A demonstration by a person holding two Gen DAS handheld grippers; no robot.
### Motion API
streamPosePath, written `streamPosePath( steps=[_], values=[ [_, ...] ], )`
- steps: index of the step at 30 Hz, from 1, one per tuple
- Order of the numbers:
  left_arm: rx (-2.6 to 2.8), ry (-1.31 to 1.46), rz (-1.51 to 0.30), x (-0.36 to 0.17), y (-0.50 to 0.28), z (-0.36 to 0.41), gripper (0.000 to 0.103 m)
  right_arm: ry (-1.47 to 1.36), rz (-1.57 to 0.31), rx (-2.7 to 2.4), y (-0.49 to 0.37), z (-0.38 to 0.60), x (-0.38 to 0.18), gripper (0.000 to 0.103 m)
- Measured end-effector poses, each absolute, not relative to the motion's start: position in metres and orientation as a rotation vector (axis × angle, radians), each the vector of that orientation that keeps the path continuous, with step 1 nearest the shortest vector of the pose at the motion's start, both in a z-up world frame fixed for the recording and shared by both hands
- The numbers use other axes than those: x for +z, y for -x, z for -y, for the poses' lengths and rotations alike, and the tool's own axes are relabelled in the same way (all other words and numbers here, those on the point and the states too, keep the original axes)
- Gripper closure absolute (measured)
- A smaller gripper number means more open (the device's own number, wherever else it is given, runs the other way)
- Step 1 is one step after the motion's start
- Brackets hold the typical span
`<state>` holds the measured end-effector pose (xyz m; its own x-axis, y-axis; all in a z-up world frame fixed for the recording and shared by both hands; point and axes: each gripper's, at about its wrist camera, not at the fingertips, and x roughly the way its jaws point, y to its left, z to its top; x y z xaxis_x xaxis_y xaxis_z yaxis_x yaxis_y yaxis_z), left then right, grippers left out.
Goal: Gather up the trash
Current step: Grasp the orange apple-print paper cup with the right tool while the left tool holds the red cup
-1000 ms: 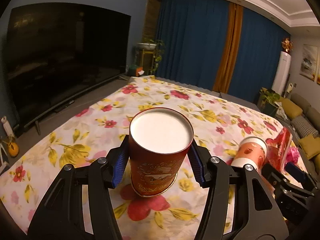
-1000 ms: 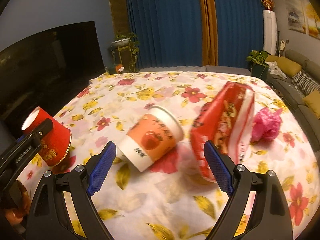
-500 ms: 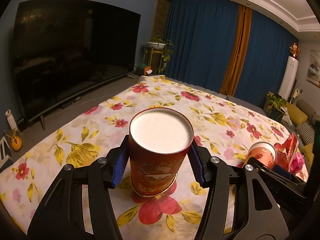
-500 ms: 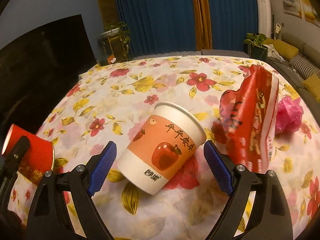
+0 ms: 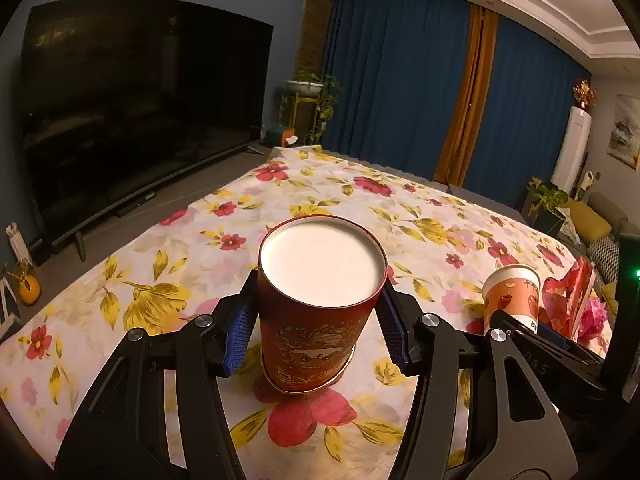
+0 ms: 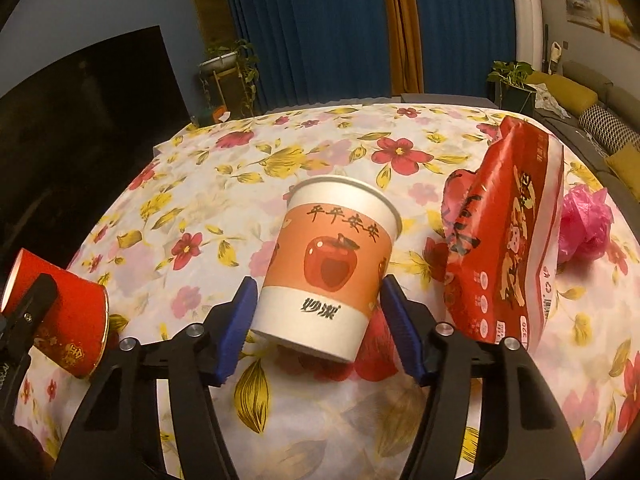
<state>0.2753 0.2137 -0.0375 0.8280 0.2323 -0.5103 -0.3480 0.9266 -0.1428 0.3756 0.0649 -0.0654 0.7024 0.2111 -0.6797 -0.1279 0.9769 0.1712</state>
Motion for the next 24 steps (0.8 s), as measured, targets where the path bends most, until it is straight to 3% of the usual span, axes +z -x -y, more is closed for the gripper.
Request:
streamPosePath(
  steps=[24],
  values=[
    [0.260, 0.178, -0.523, -0.040, -0.278, -0.193, 0.049, -0.143, -0.696, 0.233, -0.322, -0.028, -0.037, 0.045]
  ],
)
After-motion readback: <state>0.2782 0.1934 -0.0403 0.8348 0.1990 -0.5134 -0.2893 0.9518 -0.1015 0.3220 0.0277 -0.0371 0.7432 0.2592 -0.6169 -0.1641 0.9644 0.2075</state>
